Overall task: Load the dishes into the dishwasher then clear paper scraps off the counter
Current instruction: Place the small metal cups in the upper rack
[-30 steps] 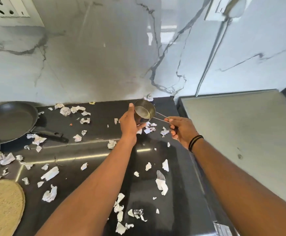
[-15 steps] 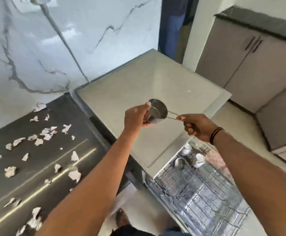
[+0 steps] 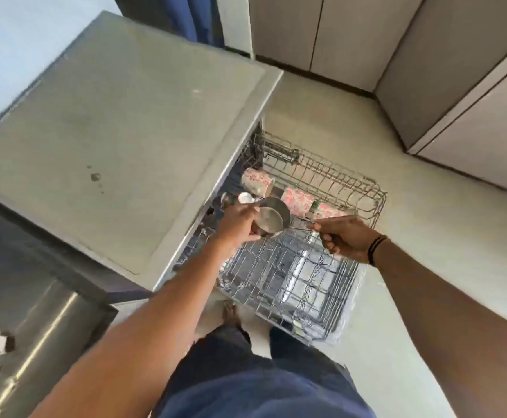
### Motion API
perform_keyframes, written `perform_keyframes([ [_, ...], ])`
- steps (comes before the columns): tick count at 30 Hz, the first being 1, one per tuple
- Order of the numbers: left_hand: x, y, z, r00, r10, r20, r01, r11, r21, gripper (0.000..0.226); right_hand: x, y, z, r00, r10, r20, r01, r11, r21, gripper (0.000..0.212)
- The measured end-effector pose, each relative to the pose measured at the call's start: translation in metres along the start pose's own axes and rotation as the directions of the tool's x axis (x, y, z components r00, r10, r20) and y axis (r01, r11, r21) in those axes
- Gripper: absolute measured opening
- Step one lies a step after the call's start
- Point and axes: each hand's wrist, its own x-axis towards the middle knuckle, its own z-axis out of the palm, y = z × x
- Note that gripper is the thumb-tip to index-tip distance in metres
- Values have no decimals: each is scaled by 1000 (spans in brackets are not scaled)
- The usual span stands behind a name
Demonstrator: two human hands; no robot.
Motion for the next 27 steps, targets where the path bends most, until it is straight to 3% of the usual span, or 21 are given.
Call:
perform_keyframes([
  [2, 11, -25, -7, 995, -79, 56, 77, 997, 31, 23, 12, 25, 4, 999, 42, -10, -42, 999, -30, 46],
  [5, 23, -56, -19, 983, -170, 72, 160, 978, 133, 16, 32, 60, 15, 996, 86, -28, -88, 995, -55, 25],
  [7, 33, -70, -25, 977, -201, 65, 185, 962, 202, 22, 42, 77, 27, 993, 110, -42, -114, 989, -91, 16],
  [14, 79, -128, -32, 972, -235, 9, 202, 852, 483, 44, 93, 136, 58, 969, 218, -118, -242, 935, -258, 18],
  [17, 89, -148, -32, 964, -267, -1, 228, 820, 525, 44, 109, 159, 71, 950, 241, -198, -290, 915, -280, 16],
  [22, 94, -173, -30, 967, -255, -10, 208, 764, 611, 47, 118, 185, 87, 922, 225, -315, -331, 881, -339, 17],
  [27, 99, -182, -30, 974, -222, -45, 201, 754, 625, 48, 123, 197, 99, 916, 103, -388, -262, 886, -382, 13],
])
